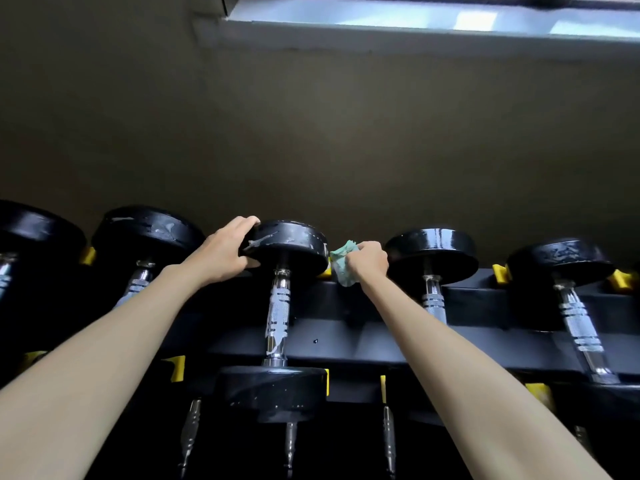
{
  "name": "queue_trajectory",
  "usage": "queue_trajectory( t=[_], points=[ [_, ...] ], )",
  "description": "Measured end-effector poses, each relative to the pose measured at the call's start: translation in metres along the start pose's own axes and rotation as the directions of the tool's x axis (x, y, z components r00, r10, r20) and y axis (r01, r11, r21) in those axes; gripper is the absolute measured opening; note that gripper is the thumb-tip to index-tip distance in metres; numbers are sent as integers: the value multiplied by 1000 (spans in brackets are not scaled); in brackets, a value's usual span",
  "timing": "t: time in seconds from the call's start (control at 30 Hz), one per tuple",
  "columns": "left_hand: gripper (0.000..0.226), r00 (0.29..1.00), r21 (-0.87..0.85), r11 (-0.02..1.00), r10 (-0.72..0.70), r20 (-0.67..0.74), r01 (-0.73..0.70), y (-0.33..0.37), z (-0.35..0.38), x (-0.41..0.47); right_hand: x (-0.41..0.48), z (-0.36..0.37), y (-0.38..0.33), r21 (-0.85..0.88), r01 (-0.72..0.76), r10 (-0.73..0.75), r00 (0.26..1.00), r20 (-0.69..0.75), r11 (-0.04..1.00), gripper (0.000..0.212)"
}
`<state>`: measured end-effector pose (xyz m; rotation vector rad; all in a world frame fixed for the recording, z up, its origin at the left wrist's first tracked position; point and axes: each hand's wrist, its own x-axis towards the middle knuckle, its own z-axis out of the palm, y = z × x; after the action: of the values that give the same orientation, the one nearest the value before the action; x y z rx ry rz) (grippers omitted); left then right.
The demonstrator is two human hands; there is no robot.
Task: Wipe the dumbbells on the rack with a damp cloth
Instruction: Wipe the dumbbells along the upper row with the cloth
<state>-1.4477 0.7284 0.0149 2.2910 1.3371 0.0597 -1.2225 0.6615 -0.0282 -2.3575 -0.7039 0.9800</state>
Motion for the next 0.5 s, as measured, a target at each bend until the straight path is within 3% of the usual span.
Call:
queue_trajectory(
  t=[0.23, 0.5],
  points=[
    [66, 999, -62, 998, 29, -34, -31, -7, 3, 0, 1, 6, -5, -106, 79, -77, 997, 23, 991, 30],
    [69, 997, -94, 995, 40, -62, -45, -11, 5, 0, -2, 11, -4, -64, 111, -107, 992, 61, 992, 27]
  ],
)
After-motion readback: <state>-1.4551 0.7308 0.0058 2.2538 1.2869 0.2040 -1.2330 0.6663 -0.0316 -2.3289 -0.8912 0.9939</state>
